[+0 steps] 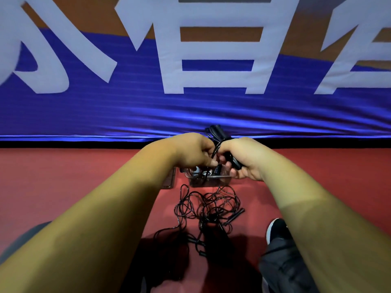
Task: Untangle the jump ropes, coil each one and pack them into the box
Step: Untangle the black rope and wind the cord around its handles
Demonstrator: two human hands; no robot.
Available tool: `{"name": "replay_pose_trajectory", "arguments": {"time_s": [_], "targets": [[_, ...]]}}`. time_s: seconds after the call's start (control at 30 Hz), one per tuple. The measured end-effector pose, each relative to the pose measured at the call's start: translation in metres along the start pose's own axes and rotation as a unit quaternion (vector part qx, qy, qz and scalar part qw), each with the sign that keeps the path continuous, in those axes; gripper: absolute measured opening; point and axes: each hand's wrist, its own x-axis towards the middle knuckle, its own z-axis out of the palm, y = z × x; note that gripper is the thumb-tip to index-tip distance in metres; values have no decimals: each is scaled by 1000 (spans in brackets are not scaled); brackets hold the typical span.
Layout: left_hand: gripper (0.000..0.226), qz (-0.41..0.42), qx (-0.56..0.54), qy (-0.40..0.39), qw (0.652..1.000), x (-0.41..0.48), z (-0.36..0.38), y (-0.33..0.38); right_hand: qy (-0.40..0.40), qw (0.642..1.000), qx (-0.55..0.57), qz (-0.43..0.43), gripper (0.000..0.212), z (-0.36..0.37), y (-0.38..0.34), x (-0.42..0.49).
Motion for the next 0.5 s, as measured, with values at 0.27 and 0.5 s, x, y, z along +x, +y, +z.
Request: {"name": "replay_pose_trajectory", "arguments": {"time_s": [0.27,0.5], "targets": [[18,-6,45,-26,999,-6,-11,-18,-68,964,243,-88,5,-4,-18,-10],[10,19,-109,361,926,-7,-28,7,-58,943,310,-107,7,-12,-21,-13]]}}
